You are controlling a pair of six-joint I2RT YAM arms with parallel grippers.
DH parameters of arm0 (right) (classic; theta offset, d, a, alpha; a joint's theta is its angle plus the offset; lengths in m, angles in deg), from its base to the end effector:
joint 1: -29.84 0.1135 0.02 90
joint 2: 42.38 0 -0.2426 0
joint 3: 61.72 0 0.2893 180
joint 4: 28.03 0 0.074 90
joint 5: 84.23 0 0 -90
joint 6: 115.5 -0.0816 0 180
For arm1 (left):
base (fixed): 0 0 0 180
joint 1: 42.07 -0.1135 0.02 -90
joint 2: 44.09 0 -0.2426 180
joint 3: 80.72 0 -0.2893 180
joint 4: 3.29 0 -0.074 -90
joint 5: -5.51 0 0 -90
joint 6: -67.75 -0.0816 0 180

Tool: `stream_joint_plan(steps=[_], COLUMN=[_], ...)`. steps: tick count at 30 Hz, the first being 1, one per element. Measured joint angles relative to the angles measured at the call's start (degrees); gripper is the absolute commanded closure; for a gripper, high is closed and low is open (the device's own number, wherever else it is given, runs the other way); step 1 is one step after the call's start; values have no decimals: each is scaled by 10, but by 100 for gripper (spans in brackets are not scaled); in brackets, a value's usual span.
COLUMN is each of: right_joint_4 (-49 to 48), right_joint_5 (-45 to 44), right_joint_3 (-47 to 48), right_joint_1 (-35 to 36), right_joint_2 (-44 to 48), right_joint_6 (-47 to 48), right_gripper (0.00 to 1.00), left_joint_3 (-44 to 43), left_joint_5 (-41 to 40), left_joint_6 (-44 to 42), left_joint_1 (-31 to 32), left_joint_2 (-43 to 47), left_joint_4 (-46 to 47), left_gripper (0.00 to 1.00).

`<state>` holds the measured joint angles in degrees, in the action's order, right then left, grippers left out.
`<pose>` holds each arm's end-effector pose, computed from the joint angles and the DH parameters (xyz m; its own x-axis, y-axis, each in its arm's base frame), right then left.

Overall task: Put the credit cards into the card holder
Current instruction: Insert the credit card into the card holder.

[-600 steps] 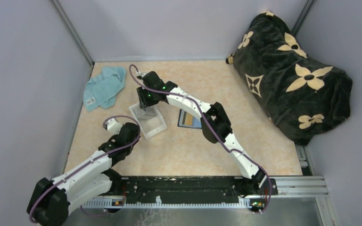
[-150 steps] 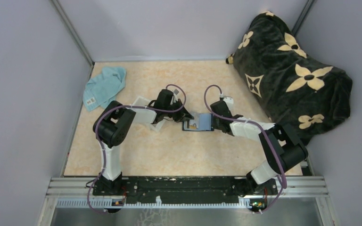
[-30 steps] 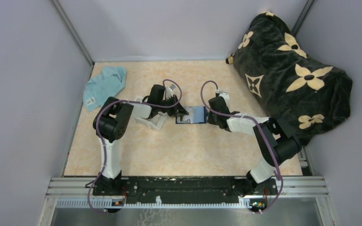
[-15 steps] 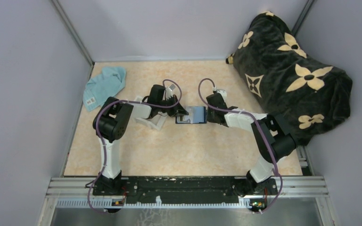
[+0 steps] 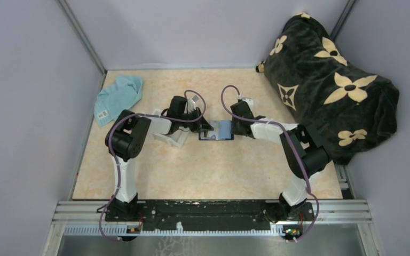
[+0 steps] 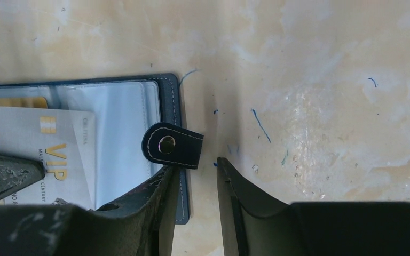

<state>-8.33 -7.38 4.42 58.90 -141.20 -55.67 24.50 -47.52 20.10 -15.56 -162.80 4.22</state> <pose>0.3537 0.1753 0.0755 -0.7753 0.1291 -0.6183 0.0440 0.9876 0.1510 0.3870 -0.2479 0.0429 -0.9246 -0.1403 -0.3542 0.2257 0.5473 -0.8060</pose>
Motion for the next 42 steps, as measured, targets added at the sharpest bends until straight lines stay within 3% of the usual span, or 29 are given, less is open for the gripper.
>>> stream_joint_plan(steps=[10,17,20,30,42], right_joint_4=[1,-13,-19,-39,-75], right_joint_5=[-12,-24,-38,-47,-47], right_joint_3=[22,22,22,13,-10], right_joint_1=[0,1,-1,-1,-1], right_joint_2=[-19,-22,-27,-28,-21], right_joint_6=[6,6,7,6,4], right_gripper=[71,88,100,100,100], left_joint_3=[0,2,4,18,56], left_joint_5=[1,1,1,-11,-29], left_joint_6=[-2,-4,-4,5,79], left_joint_1=[0,0,0,0,0], left_joint_2=[0,0,0,8,14], left_joint_4=[-2,-1,0,5,79], left_gripper=[94,94,93,89,90])
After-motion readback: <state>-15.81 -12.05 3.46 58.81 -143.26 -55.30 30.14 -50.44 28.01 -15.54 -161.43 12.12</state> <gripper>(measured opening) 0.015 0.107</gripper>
